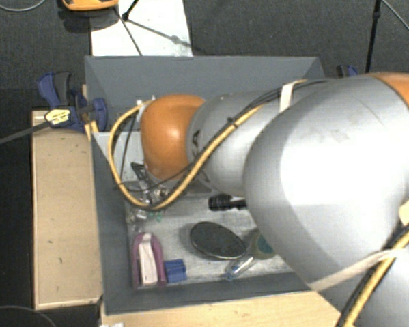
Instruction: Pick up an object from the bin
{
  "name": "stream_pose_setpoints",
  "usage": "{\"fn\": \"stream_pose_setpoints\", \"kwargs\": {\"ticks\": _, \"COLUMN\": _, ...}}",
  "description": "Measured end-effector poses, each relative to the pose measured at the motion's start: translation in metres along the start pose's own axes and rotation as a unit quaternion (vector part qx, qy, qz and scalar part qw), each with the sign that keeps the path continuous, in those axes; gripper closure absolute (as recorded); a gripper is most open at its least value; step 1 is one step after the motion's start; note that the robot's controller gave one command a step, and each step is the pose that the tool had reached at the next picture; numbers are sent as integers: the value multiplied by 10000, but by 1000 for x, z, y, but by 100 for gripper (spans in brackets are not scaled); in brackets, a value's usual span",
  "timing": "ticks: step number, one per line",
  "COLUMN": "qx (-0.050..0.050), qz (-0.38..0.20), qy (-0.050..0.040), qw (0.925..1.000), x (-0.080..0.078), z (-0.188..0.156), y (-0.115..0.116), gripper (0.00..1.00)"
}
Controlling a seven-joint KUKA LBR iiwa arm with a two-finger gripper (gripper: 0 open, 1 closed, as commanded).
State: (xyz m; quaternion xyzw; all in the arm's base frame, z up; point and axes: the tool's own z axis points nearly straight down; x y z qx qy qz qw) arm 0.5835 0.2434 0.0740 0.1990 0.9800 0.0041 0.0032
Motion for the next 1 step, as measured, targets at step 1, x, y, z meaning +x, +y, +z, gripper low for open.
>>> {"fn": "stream_pose_setpoints", "kwargs": {"ticks": 1, "qx": 8, "qz": -28, "qy": -10, "qw": 10000, "x": -3, "z": -93, "y": 3, "gripper": 100}}
